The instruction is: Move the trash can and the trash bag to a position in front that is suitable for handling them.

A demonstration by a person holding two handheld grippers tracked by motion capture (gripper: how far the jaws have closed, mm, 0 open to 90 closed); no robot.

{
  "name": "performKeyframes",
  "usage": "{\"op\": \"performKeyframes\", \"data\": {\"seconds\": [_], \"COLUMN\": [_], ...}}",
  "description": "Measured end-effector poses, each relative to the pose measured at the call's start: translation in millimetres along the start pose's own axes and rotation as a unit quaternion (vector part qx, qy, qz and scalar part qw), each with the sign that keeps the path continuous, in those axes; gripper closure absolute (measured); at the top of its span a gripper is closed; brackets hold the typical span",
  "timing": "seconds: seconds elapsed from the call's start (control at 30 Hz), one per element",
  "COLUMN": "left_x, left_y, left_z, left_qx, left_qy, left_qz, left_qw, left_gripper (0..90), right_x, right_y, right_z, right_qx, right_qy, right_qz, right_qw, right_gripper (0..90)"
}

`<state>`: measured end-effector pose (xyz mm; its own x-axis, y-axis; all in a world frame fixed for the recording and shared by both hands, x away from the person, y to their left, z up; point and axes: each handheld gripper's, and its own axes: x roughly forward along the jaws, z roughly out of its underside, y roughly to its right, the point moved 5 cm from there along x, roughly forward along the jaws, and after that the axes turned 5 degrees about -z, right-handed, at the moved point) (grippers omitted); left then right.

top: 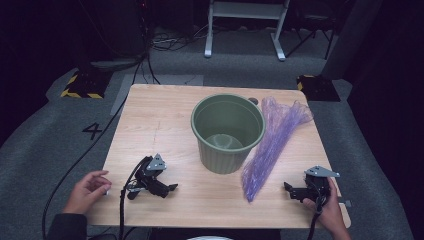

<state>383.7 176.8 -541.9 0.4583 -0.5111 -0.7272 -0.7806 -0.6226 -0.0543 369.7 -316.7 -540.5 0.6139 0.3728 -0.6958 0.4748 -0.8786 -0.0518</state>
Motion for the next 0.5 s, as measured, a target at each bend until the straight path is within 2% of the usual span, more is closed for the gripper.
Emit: {"op": "performKeyframes", "data": {"seconds": [0.3,0.37,0.43,0.47,0.5], "left_x": [0.0,0.0,0.0,0.0,0.0], "left_y": [0.0,0.0,0.0,0.0,0.0], "left_z": [0.0,0.0,0.0,0.0,0.0], "left_qx": [0.0,0.0,0.0,0.0,0.0], "left_qy": [0.0,0.0,0.0,0.0,0.0], "left_qz": [0.0,0.0,0.0,0.0,0.0], "left_qw": [1.0,1.0,1.0,1.0,1.0], "left_gripper": [0.0,0.0,0.0,0.0,0.0], "right_x": [-1.5,-2.4,-3.5,-4.8,-5.5], "right_y": [-0.5,-1.9,-4.0,-6.3,-7.7], "right_z": [1.0,0.5,-0.4,-1.1,-1.5], "right_qx": [-0.011,-0.023,-0.029,-0.033,-0.035], "right_qy": [0.001,0.005,0.007,0.013,0.011], "right_qz": [-0.009,-0.008,-0.01,-0.016,-0.02], "right_qw": [0.9999,0.9997,0.9995,0.9992,0.9991], "right_gripper": [1.9,3.8,11.0,18.6,20.0]}}
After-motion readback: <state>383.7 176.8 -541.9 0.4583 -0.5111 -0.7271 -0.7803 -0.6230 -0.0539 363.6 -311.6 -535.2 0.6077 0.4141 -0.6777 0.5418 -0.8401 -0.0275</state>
